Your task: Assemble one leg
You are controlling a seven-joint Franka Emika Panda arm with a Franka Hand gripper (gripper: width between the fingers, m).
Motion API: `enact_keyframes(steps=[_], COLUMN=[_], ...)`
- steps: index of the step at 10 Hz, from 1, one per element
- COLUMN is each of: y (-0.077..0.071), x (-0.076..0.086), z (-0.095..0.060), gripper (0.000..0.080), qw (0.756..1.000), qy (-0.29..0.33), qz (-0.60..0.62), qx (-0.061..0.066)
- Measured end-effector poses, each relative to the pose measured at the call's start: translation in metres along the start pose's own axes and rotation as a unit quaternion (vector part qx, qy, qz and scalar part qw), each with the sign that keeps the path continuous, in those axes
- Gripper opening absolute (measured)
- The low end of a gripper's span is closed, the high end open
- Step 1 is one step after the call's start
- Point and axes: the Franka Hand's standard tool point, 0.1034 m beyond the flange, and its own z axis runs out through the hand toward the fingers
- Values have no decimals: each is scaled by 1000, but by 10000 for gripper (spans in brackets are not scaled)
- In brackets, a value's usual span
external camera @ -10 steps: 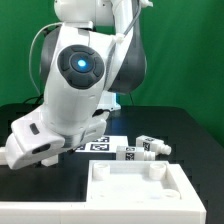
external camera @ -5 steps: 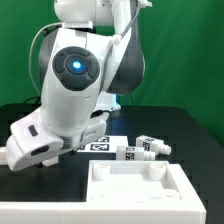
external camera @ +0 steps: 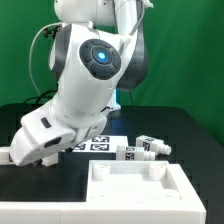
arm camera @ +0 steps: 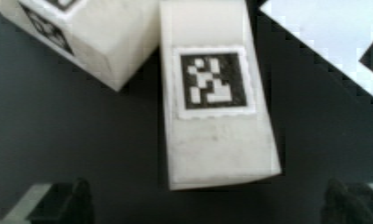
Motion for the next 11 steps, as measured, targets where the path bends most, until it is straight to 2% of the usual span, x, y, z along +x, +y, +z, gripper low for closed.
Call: enact_keyframes(steps=[4, 8, 9, 10, 11], y=[-9, -9, -8, -6, -6], x=[1, 1, 0, -1, -4], z=[12, 12, 11, 9, 9], gripper=[648, 648, 648, 648, 648], qw=[1000, 1000, 1000, 1000, 1000], qy=[-6, -7, -15, -14, -26], qz=[-1, -2, -6, -9, -8], qx=[5, 4, -5, -7, -1])
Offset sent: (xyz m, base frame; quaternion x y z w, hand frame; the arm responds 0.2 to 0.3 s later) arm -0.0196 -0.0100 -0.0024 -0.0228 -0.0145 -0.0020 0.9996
